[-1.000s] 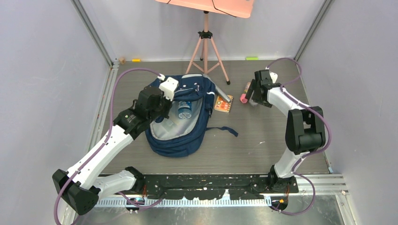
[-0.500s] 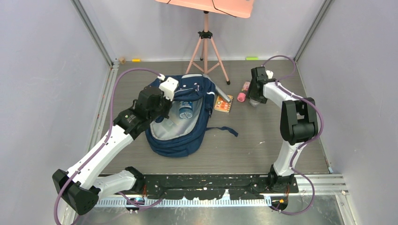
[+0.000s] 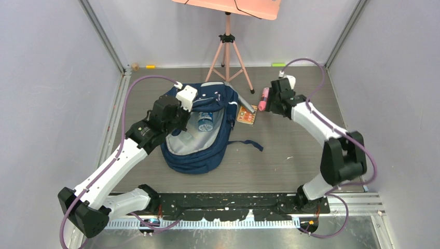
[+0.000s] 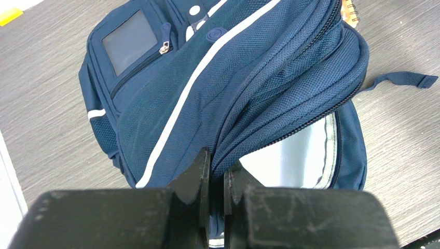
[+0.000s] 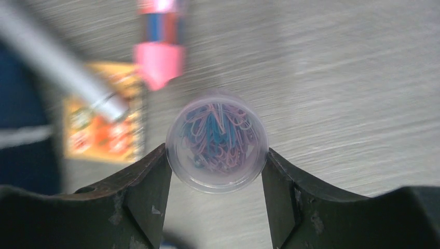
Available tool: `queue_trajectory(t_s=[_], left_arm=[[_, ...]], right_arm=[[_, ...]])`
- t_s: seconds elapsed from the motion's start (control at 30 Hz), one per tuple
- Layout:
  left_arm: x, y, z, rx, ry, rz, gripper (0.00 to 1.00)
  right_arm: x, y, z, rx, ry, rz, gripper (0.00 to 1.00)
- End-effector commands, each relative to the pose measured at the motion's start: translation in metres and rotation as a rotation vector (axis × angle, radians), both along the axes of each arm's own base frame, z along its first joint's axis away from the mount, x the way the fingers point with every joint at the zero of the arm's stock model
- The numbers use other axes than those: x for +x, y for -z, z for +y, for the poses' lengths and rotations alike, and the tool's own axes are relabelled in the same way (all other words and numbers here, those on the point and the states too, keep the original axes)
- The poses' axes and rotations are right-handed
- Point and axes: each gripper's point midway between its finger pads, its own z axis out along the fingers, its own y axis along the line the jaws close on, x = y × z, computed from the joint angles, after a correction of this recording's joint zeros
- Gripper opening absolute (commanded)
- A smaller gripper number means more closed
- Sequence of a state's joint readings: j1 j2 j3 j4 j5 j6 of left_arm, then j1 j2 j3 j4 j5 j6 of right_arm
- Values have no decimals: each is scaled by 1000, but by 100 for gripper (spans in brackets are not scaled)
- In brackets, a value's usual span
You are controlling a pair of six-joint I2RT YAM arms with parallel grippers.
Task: Pack the student bag
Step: Pick up the stationery from the center of the board.
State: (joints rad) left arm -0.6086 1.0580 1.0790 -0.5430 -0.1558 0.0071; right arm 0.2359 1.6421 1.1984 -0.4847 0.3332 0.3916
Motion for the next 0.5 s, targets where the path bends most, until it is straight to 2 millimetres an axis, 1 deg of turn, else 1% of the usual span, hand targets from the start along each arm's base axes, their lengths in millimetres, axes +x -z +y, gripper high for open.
queue_trajectory(t_s=[0.0, 0.03, 0.1, 0.13, 0.17, 0.2, 0.23, 0.27, 0.3, 0.33, 0.37, 0.47], left_arm=[[7, -68, -22, -189, 37, -160, 0], [8, -67, -22, -189, 35, -159, 0], [8, -67, -22, -188, 37, -158, 0], [7, -67, -22, -189, 38, -157, 0], [8, -67, -22, -188, 38, -157, 0], [7, -67, -22, -190, 38, -157, 0], [7, -67, -22, -190, 38, -157, 0], [7, -68, -22, -191, 39, -158, 0], [7, -68, -22, -192, 39, -160, 0], [7, -68, -22, -190, 38, -160, 0], [7, -68, -21, -191, 36, -161, 0], [7, -68, -21, -189, 35, -162, 0]], right_arm=[[-15, -82, 86, 66, -260, -286, 1], [-20, -85, 99, 78, -301, -319, 0], [-46, -112, 149, 128, -455, -434, 0], [-53, -118, 160, 138, -488, -465, 0], [-66, -127, 182, 157, -561, -519, 1], [-72, -131, 191, 162, -593, -546, 1], [-82, -140, 209, 175, -651, -604, 1], [-86, -143, 215, 176, -669, -628, 1], [-93, -146, 226, 186, -704, -660, 1], [-96, -148, 232, 193, -717, -674, 1], [-102, -148, 242, 201, -745, -693, 1], [-109, -147, 260, 213, -780, -727, 1]])
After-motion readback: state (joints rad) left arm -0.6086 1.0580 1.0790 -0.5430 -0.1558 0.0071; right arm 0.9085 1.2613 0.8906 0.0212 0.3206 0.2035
